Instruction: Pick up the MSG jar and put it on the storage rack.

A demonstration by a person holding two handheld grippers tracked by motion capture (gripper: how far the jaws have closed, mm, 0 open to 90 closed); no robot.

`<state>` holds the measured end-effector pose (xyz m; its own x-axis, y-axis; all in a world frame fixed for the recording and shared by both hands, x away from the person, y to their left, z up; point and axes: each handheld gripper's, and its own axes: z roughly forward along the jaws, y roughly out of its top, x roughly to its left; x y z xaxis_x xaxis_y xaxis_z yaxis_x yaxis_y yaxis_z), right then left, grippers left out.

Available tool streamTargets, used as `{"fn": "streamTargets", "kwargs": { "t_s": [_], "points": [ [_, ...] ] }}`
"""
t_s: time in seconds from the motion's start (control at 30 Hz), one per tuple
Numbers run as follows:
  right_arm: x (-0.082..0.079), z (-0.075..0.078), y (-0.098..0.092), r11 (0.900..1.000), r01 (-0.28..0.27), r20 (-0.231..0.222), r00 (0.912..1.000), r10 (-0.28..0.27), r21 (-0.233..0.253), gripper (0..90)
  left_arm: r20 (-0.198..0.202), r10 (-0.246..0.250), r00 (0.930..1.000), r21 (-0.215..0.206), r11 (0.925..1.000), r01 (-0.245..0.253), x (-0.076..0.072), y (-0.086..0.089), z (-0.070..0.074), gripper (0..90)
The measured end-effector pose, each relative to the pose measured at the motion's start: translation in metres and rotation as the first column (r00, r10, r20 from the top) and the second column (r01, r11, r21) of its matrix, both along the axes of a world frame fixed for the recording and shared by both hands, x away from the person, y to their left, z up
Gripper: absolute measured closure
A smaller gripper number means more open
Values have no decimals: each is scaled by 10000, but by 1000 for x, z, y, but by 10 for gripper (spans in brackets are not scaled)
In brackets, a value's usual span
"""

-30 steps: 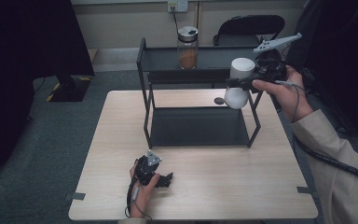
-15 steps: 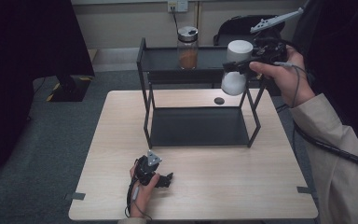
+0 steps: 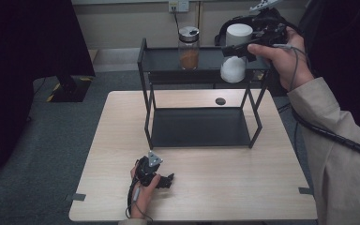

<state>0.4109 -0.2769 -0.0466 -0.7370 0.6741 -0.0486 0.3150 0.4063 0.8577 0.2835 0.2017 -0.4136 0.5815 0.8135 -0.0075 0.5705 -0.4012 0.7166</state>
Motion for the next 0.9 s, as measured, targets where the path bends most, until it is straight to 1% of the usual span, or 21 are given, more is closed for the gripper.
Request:
{"fn": "streamTargets", "kwargs": {
  "t_s": [0.43, 0.53, 0.67, 0.83, 0.9],
  "points": [
    [20, 11, 5, 9977, 665, 200, 9976, -667, 95, 341, 1, 5, 10000, -5, 10000, -5, 0, 0, 0, 0],
    [24, 9, 8, 9956, 936, 226, 9953, -937, 90, 342, 1, 3, 10000, -3, 10000, -3, 0, 0, 0, 0],
    [32, 4, 9, 9926, 1186, 204, 9927, -1191, 249, 342, 6, 23, 10000, -7, 10000, -23, 0, 0, 0, 0],
    [38, -1, 14, 9883, 1517, 196, 9882, -1520, 166, 342, -11, 23, 10000, -16, 10000, -24, 0, 0, 0, 0],
    [41, -3, 15, 9875, 1566, 228, 9873, -1570, 166, 342, -6, 17, 10000, -4, 10000, -17, 0, 0, 0, 0]
  ]
}}
